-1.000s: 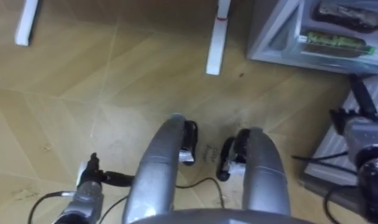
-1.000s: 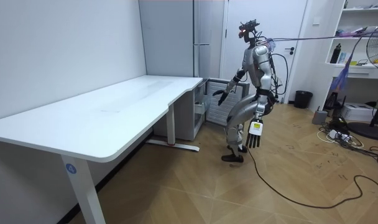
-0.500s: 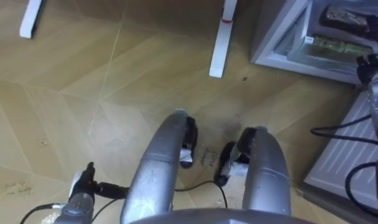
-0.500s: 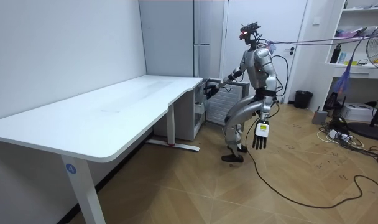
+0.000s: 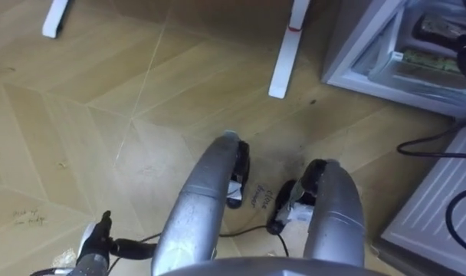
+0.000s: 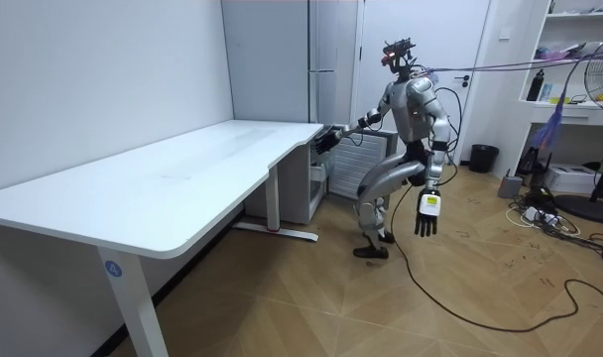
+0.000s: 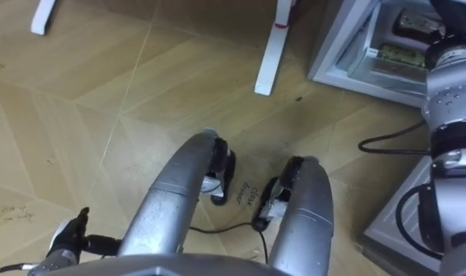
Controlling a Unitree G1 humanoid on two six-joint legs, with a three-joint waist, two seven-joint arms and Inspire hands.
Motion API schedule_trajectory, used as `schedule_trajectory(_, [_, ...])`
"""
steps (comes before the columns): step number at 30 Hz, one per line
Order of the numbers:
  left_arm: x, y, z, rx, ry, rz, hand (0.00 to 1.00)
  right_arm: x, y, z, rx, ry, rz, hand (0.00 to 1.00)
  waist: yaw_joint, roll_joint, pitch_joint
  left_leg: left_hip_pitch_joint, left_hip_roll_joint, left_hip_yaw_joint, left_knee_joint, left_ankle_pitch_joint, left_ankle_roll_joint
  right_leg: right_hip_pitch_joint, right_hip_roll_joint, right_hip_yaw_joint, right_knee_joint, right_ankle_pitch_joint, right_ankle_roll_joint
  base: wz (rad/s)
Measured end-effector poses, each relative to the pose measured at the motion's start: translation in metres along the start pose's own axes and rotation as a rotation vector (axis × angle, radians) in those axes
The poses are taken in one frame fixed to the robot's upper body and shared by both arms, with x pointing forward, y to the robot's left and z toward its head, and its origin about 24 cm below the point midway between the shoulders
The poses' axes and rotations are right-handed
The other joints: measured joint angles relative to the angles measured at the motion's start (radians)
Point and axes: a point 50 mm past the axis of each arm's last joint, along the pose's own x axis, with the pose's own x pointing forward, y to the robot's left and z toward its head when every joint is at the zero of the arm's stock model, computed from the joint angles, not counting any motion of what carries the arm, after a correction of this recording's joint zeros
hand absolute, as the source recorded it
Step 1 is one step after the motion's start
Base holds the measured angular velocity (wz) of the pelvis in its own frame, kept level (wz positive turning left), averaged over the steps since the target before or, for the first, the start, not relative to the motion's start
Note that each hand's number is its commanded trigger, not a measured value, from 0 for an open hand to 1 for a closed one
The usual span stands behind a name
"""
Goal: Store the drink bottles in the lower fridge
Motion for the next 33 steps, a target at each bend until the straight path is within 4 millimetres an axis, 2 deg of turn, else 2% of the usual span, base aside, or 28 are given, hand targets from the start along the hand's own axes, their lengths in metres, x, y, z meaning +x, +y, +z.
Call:
schedule_trajectory(6, [-0.005, -0.001, -0.009, 0.0, 0.015, -0.01, 0.0, -0.001, 0.003, 0.001, 0.026, -0.016, -0.003, 0.0, 0.011, 0.001, 0.0005, -0.015, -0.001, -0.008, -0.021, 0.006, -0.011, 0.001, -0.049, -0.049, -0.011, -0.002, -0.003, 0.02])
schedule_trajectory(8, [-0.006, 0.002, -0.01, 0.005, 0.016, -0.006, 0.0, -0.001, 0.003, 0.003, 0.052, -0.029, -0.013, 0.0, 0.015, 0.002, 0.0013, -0.027, -0.005, -0.019, -0.031, 0.016, -0.026, 0.002, -0.072, -0.08, -0.018, -0.002, -0.004, 0.11])
schedule_trajectory(11, [-0.007, 0.003, -0.008, 0.017, 0.007, -0.007, 0.0, -0.001, 0.002, 0.006, 0.08, -0.053, -0.036, 0.0, 0.02, 0.003, 0.0019, -0.038, -0.019, -0.028, -0.049, 0.025, -0.042, -0.004, -0.093, -0.096, -0.021, -0.003, -0.005, 0.22])
schedule_trajectory(16, [-0.007, -0.002, 0.0, 0.037, -0.027, -0.027, 0.0, -0.001, 0.004, 0.013, 0.126, -0.09, -0.048, 0.0, 0.027, 0.009, 0.0051, -0.068, -0.009, -0.028, -0.081, 0.031, -0.052, -0.025, -0.122, -0.133, -0.037, -0.005, -0.009, 0.2])
schedule_trajectory(19, [-0.008, 0.001, -0.002, 0.042, -0.027, -0.025, 0.0, 0.0, 0.004, 0.011, 0.117, -0.076, -0.032, 0.0, 0.051, 0.009, 0.0057, -0.069, 0.019, -0.024, -0.091, 0.032, -0.054, -0.028, -0.108, -0.144, -0.054, -0.004, -0.009, -0.1])
schedule_trajectory(21, [-0.009, 0.003, -0.002, 0.044, -0.028, -0.021, 0.0, -0.001, 0.005, 0.009, 0.109, -0.065, -0.024, 0.0, 0.054, 0.01, 0.0054, -0.068, 0.019, -0.028, -0.101, 0.039, -0.066, -0.023, -0.108, -0.151, -0.062, -0.004, -0.011, -0.03])
schedule_trajectory(22, [-0.01, 0.006, -0.003, 0.048, -0.032, -0.02, 0.0, -0.001, 0.005, 0.008, 0.108, -0.061, -0.024, 0.0, 0.051, 0.009, 0.0058, -0.066, 0.02, -0.03, -0.11, 0.042, -0.071, -0.017, -0.108, -0.158, -0.071, 0.0, -0.018, 0.1])
schedule_trajectory(23, [-0.011, 0.008, -0.004, 0.055, -0.033, -0.018, 0.0, -0.001, 0.002, 0.007, 0.101, -0.053, -0.029, 0.0, 0.046, 0.009, 0.0054, -0.055, 0.024, -0.032, -0.118, 0.043, -0.074, -0.001, -0.107, -0.168, -0.085, 0.007, -0.031, 0.12])
schedule_trajectory(25, [-0.011, 0.011, -0.005, 0.066, -0.032, -0.016, 0.0, -0.001, -0.005, 0.002, 0.08, -0.032, -0.031, 0.0, 0.038, 0.004, 0.0056, -0.029, 0.039, -0.028, -0.133, 0.044, -0.074, 0.031, -0.106, -0.185, -0.11, 0.019, -0.04, 0.09])
schedule_trajectory(27, [-0.012, 0.012, -0.007, 0.068, -0.026, -0.013, 0.0, -0.002, -0.011, -0.003, 0.055, -0.005, -0.025, 0.0, 0.028, -0.009, 0.006, -0.003, 0.045, -0.021, -0.156, 0.044, -0.074, 0.055, -0.104, -0.19, -0.132, 0.03, -0.04, 0.04])
schedule_trajectory(31, [-0.012, 0.013, -0.009, 0.06, -0.028, -0.005, 0.0, -0.004, -0.026, -0.015, 0.009, 0.052, 0.021, 0.0, -0.003, -0.02, 0.0055, 0.048, 0.056, -0.031, -0.211, 0.047, -0.075, 0.115, -0.071, -0.209, -0.209, 0.063, -0.031, -0.06])
schedule_trajectory(32, [-0.012, 0.015, -0.009, 0.041, -0.026, 0.001, 0.0, -0.005, -0.028, -0.017, 0.004, 0.062, 0.034, 0.0, -0.013, -0.026, 0.0041, 0.06, 0.059, -0.03, -0.228, 0.062, -0.077, 0.126, -0.059, -0.21, -0.231, 0.072, -0.035, -0.23])
schedule_trajectory(33, [-0.012, 0.017, -0.009, 0.026, -0.029, 0.009, 0.0, -0.005, -0.029, -0.019, -0.003, 0.077, 0.047, 0.0, -0.027, -0.037, 0.0025, 0.071, 0.059, -0.027, -0.249, 0.083, -0.065, 0.133, -0.052, -0.21, -0.249, 0.077, -0.036, -0.19])
